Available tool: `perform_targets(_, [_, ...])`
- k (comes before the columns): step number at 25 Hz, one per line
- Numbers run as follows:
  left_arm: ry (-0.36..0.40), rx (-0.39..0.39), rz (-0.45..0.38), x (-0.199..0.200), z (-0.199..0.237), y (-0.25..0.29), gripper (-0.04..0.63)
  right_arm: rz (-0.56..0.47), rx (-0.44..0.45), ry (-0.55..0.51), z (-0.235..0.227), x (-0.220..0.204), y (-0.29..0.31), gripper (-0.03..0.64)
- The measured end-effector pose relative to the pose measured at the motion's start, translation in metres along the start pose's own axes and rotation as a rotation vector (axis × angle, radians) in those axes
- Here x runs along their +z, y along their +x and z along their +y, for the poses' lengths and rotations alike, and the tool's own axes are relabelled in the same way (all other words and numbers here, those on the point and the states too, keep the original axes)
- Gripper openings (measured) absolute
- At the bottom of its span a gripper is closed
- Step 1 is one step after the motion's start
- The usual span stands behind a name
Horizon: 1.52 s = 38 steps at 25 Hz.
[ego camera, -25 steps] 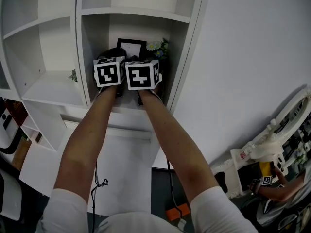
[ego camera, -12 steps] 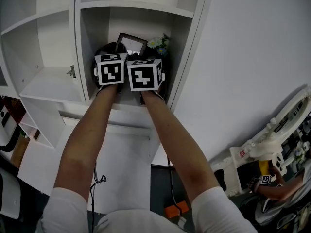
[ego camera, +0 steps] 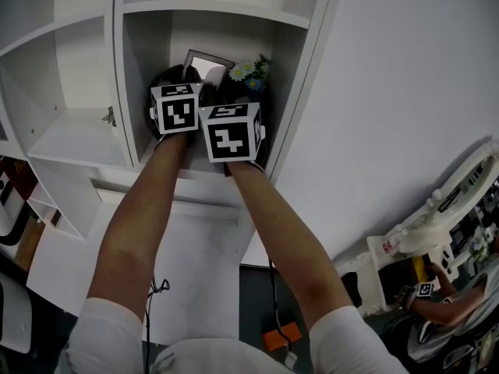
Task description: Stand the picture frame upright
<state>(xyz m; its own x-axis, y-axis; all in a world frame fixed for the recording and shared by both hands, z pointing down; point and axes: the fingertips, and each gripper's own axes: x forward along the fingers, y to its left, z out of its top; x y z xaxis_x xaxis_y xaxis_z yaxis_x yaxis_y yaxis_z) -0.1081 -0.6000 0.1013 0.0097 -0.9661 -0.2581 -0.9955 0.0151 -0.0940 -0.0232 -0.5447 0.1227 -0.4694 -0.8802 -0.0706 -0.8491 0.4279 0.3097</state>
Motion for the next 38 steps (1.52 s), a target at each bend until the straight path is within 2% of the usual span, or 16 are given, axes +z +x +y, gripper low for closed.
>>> perform_targets(4, [0.001, 0.003, 0.027, -0.005, 0.001, 0.009, 0.075, -0.08, 0.008, -0.031, 0.009, 0.012, -0.018, 0.118])
perform_targets(9, [-0.012, 0.002, 0.051, -0.011, 0.001, 0.018, 0.075, -0.136, 0.048, 0.019, 0.018, 0.016, -0.039, 0.104])
perform_targets(18, [-0.046, -0.035, 0.11, -0.023, -0.001, 0.029, 0.075, -0.145, 0.084, 0.078, 0.018, 0.012, -0.041, 0.097])
perform_targets(28, [-0.073, -0.027, 0.159, -0.029, -0.001, 0.025, 0.08, -0.147, 0.087, 0.114, 0.016, 0.009, -0.042, 0.095])
perform_targets(33, [-0.072, -0.032, 0.157, -0.027, -0.005, 0.023, 0.153, -0.142, 0.09, 0.128, 0.017, 0.006, -0.043, 0.095])
perform_targets(38, [-0.062, -0.015, 0.147, -0.025, -0.004, 0.019, 0.152, -0.139, 0.096, 0.144, 0.016, 0.004, -0.045, 0.095])
